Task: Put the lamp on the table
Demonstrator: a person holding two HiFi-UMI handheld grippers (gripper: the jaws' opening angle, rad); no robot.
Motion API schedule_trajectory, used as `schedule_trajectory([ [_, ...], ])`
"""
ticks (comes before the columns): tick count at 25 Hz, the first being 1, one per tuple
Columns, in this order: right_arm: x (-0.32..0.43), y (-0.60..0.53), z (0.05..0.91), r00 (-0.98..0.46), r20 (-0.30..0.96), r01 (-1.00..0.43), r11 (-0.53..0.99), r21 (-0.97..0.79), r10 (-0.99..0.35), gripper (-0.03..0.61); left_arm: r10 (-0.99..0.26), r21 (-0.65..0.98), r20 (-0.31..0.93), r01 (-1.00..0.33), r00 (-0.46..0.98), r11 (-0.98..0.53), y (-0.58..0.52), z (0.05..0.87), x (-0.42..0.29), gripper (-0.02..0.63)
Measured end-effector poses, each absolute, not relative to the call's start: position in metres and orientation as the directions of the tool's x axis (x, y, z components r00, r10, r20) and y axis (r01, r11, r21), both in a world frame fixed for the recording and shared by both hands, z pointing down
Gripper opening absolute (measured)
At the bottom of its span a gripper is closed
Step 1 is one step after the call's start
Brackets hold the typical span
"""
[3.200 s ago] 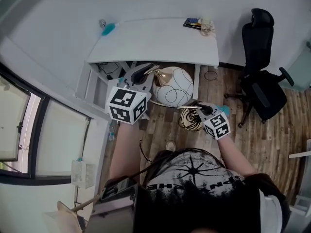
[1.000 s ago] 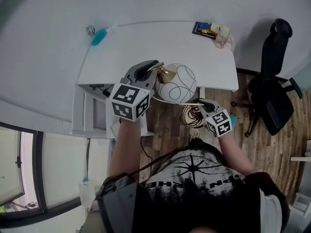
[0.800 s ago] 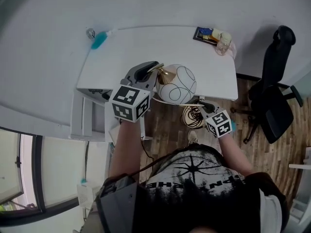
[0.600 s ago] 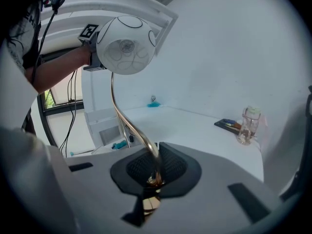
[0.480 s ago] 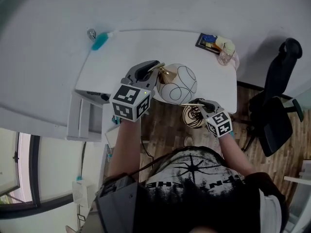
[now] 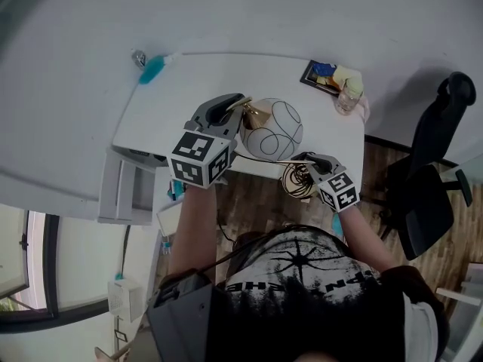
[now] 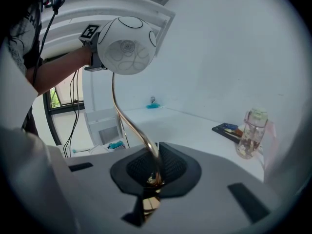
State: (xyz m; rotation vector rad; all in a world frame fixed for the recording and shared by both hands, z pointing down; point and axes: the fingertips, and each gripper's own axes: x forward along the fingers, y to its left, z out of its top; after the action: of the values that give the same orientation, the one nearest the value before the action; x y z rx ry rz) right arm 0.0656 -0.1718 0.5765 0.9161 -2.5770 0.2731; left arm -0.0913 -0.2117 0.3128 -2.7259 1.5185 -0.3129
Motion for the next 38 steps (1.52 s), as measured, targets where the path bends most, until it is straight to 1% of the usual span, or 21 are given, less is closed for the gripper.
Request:
schedule_trajectory([
  [7, 0.076, -0.19, 0.58, -0.719, 0.416, -0.633, 0.772, -0.062, -0.556, 0.02, -0.85, -0.116, 0.179, -0.847, 0.496, -0.518, -0.227, 0.313, -0.077, 0.017],
  [18, 0.071, -0.218, 0.581, -0.72, 0.422, -0.63, 0.773, -0.067, -0.551, 0.021, -0.853, -0.111, 0.189, -0.852, 0.487, -0.511, -0.256, 0.315, -0.083, 0.017],
  [29, 0.059, -0.273, 0.587, -0.68, 0.438, -0.683, 0.725, -0.088, -0.587, 0.021, -0.807, -0.108, 0.201, -0.806, 0.555, -0.581, -0.327, 0.32, -0.09, 0.017],
  [38, 0.048, -0.344, 0.578, -0.621, 0.429, -0.75, 0.656, -0.083, -0.656, 0.021, -0.758, -0.12, 0.191, -0.752, 0.623, -0.648, -0.406, 0.31, -0.095, 0.017],
])
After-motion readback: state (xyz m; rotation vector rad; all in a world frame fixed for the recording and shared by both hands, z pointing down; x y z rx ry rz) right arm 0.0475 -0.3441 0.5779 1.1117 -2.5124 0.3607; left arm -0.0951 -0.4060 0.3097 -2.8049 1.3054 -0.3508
